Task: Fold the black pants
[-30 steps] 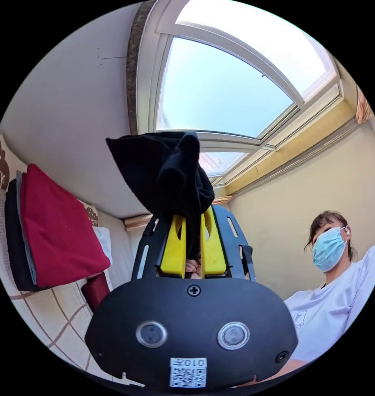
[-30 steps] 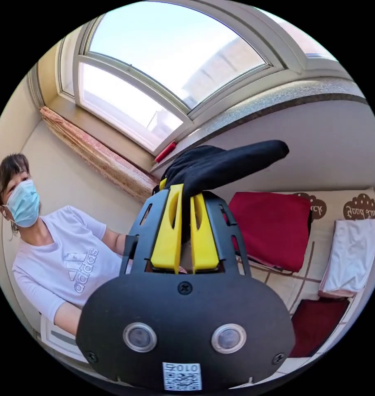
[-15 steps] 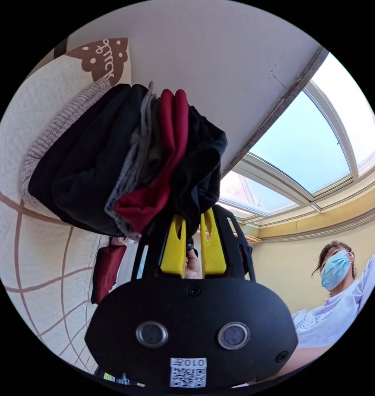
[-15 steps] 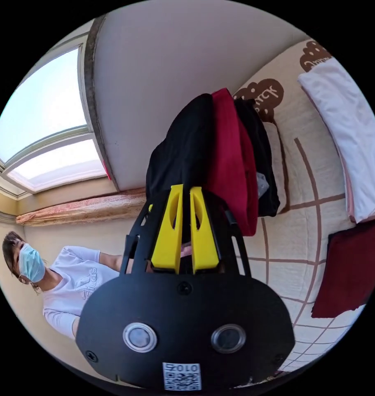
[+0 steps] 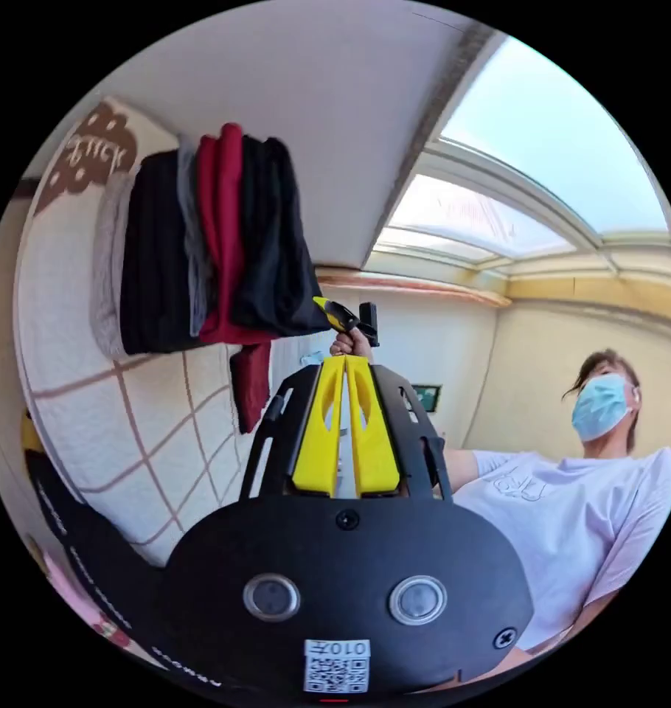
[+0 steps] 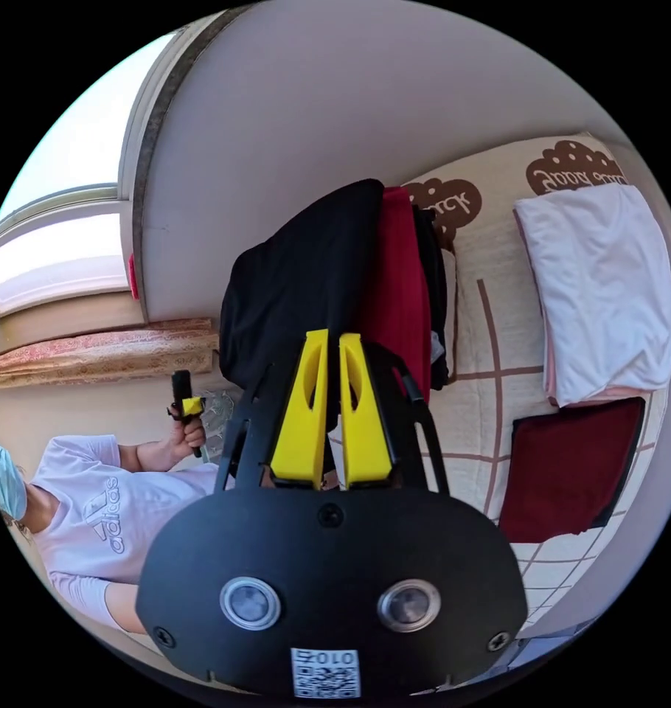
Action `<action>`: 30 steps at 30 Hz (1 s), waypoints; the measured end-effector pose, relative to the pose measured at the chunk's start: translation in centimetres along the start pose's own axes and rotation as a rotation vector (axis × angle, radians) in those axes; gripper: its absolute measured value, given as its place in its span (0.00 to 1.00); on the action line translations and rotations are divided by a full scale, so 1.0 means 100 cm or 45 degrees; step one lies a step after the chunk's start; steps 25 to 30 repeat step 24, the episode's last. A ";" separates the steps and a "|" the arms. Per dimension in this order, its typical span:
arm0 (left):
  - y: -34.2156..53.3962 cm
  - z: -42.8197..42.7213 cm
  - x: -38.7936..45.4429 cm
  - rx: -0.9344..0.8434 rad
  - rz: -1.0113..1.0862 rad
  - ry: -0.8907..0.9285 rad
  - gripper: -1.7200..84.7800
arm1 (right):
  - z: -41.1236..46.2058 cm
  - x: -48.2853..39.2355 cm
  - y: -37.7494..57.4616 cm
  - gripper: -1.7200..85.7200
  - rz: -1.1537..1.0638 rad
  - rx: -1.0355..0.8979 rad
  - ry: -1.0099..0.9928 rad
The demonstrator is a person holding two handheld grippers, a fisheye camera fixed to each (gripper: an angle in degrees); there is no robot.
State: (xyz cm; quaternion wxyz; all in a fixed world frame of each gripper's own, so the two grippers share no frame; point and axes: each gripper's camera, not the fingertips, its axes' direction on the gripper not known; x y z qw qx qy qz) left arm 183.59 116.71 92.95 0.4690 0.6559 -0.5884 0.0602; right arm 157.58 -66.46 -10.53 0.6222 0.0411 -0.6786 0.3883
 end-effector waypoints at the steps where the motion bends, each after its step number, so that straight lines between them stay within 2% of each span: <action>1: -0.006 -0.005 0.025 -0.044 0.137 -0.098 0.03 | 0.001 -0.001 -0.001 0.07 -0.006 -0.001 0.012; 3: -0.021 -0.007 0.064 -0.080 0.388 -0.278 0.03 | 0.005 -0.006 -0.003 0.07 -0.012 0.020 0.029; 5: -0.044 0.003 0.100 -0.091 0.665 -0.590 0.03 | 0.007 -0.009 -0.003 0.07 -0.009 0.048 0.040; 7: -0.063 0.018 0.109 -0.100 0.738 -0.719 0.03 | 0.010 -0.011 -0.001 0.08 0.005 0.067 0.053; 10: -0.079 0.049 0.116 -0.085 0.824 -0.772 0.03 | 0.012 -0.013 0.008 0.08 0.064 0.105 0.071; 12: -0.076 0.077 0.123 -0.164 0.938 -0.843 0.03 | 0.003 -0.023 0.027 0.08 0.089 0.235 0.122; 14: -0.060 0.118 0.128 -0.326 1.093 -1.076 0.03 | -0.005 -0.034 0.049 0.08 0.091 0.366 0.175; 16: -0.047 0.143 0.115 -0.454 1.106 -1.258 0.03 | -0.013 -0.046 0.079 0.06 0.114 0.536 0.281; 18: -0.034 0.153 0.097 -0.492 1.078 -1.291 0.03 | -0.020 -0.067 0.137 0.05 0.159 0.863 0.538; 21: -0.017 0.153 0.089 -0.428 1.072 -1.234 0.03 | -0.015 -0.079 0.214 0.05 0.270 1.214 0.774; 24: -0.007 0.164 0.093 -0.427 1.096 -1.266 0.03 | -0.004 -0.067 0.272 0.05 0.351 1.201 0.790; 30: -0.007 0.164 0.093 -0.427 1.096 -1.266 0.03 | -0.004 -0.067 0.272 0.05 0.351 1.201 0.790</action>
